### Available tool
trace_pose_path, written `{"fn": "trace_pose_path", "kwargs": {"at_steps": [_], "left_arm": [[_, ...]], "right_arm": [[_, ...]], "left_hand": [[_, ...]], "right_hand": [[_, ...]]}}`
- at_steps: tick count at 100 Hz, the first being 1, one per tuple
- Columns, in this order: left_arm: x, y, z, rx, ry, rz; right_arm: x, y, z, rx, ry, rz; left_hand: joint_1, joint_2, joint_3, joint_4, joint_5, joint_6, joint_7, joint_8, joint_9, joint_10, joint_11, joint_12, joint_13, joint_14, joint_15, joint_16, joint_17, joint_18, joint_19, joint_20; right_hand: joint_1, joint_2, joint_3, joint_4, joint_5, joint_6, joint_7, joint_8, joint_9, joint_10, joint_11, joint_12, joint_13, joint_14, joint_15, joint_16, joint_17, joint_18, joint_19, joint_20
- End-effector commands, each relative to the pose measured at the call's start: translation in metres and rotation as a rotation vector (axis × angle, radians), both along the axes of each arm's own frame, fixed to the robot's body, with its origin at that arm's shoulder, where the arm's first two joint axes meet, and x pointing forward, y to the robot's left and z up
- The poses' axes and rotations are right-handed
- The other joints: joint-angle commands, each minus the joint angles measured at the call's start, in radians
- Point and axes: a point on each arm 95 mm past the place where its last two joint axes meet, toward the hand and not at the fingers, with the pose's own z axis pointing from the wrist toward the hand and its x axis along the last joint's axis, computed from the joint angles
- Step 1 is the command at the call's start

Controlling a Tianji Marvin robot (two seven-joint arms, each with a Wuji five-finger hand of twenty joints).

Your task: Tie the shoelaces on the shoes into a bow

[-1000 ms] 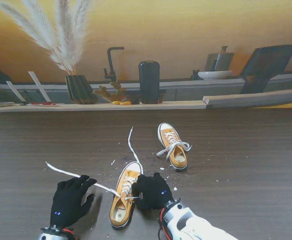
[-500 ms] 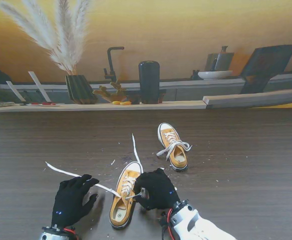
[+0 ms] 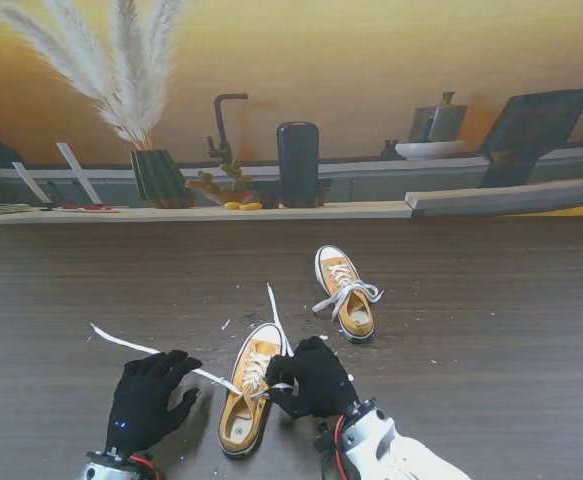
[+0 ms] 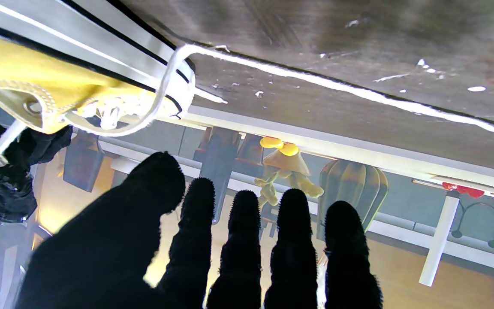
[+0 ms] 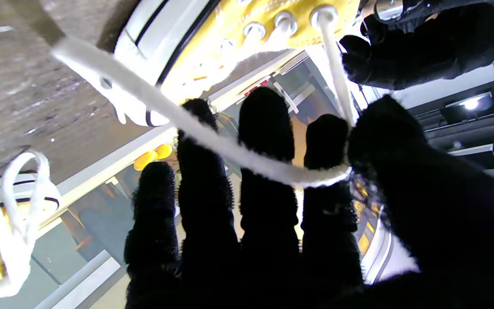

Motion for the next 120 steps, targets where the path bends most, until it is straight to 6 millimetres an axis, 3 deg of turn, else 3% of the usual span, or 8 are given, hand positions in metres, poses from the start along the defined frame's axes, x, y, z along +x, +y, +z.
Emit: {"fn": "trace_pose_path", "kwargs": {"at_steps": [1,15,26,51,57,73,79,120], "left_arm": [[0.001,-0.002,0.0,0.005,0.01,-0.013],[0.002,-0.003,0.0,0.008,0.012,-0.02],[0.002,-0.004,0.0,0.01,0.011,-0.028],[0.004,-0.011,0.002,0.012,0.015,-0.054],[0.005,-0.014,0.002,0.003,0.02,-0.064],[0.005,-0.028,0.01,-0.01,0.036,-0.077],[0.002,-0.036,0.015,-0.002,0.053,-0.068],[0.01,-0.07,0.04,0.262,0.232,0.14]], "right_arm": [[0.0,0.0,0.001,0.013,0.005,0.003],[0.001,-0.003,0.003,0.061,0.005,0.001],[0.001,-0.007,0.006,0.093,0.017,0.004],[-0.004,-0.013,0.012,0.194,0.166,-0.008],[-0.005,-0.015,0.013,0.214,0.226,-0.007],[-0.006,-0.025,0.013,0.185,0.329,-0.007],[-0.005,-0.03,0.012,0.149,0.345,-0.001],[-0.001,-0.064,0.023,-0.012,0.382,0.013]], "left_hand": [[0.014,0.024,-0.021,-0.009,0.019,-0.061,0.001,0.023,0.003,0.008,0.008,0.022,0.024,-0.005,0.018,0.023,-0.006,0.045,0.006,0.001],[0.018,0.017,-0.02,-0.007,0.022,-0.06,0.003,0.024,0.007,0.006,0.01,0.023,0.027,-0.006,0.019,0.024,-0.008,0.044,0.0,-0.002],[0.019,0.01,-0.014,-0.004,0.024,-0.059,0.005,0.024,0.01,0.005,0.013,0.025,0.028,-0.005,0.02,0.024,-0.012,0.04,-0.013,-0.01],[0.022,-0.002,0.002,-0.005,0.03,-0.056,0.011,0.023,0.02,0.007,0.022,0.029,0.035,-0.01,0.021,0.021,-0.019,0.021,-0.072,-0.042],[0.025,-0.004,0.004,-0.007,0.032,-0.055,0.012,0.022,0.022,0.008,0.024,0.03,0.036,-0.009,0.021,0.021,-0.022,0.017,-0.087,-0.05],[0.02,0.006,0.004,-0.002,0.019,-0.048,-0.002,0.012,0.019,0.006,0.022,0.029,0.025,-0.005,0.013,0.016,-0.029,0.015,-0.112,-0.064],[0.005,0.028,-0.002,0.012,0.003,-0.039,-0.028,-0.003,0.002,0.004,0.009,0.023,0.013,-0.004,0.004,0.013,-0.039,0.015,-0.117,-0.062],[0.033,0.009,-0.12,0.063,-0.078,0.034,-0.207,-0.098,-0.094,0.024,-0.038,0.011,-0.04,-0.024,-0.038,0.02,-0.064,-0.014,-0.105,0.0]], "right_hand": [[0.011,0.001,0.062,-0.021,0.009,0.007,0.045,-0.004,0.087,0.013,0.096,0.034,0.071,-0.018,0.03,0.025,0.01,-0.065,0.031,-0.045],[0.02,-0.033,0.09,-0.023,0.021,0.073,0.063,-0.031,0.104,-0.045,0.455,0.161,0.202,-0.026,0.213,0.088,0.087,-0.121,0.02,-0.124],[0.03,-0.045,0.098,-0.022,0.023,0.105,0.071,-0.045,0.104,-0.042,0.552,0.194,0.21,-0.035,0.501,0.162,0.216,-0.098,0.026,-0.166],[0.051,-0.045,0.097,-0.02,0.018,0.137,0.073,-0.054,0.104,-0.029,0.597,0.213,0.211,-0.069,1.039,0.335,0.667,0.248,0.421,-0.306],[0.061,-0.03,0.079,-0.016,0.003,0.134,0.069,-0.046,0.104,-0.029,0.586,0.208,0.209,-0.049,1.071,0.352,0.693,0.301,0.531,-0.238],[0.077,0.055,-0.011,-0.003,-0.048,0.094,0.05,-0.025,0.095,-0.022,0.49,0.243,0.207,-0.04,1.187,0.425,0.822,0.295,0.835,0.436],[0.075,0.102,-0.047,-0.002,-0.065,0.077,0.026,-0.049,0.045,-0.006,0.469,0.274,0.208,-0.079,1.29,0.479,0.848,0.242,1.006,0.562],[0.035,0.192,-0.144,0.017,-0.166,0.083,-0.115,-0.176,-0.154,0.041,0.367,0.334,0.212,-0.175,1.329,0.496,0.882,0.022,1.156,0.634]]}}
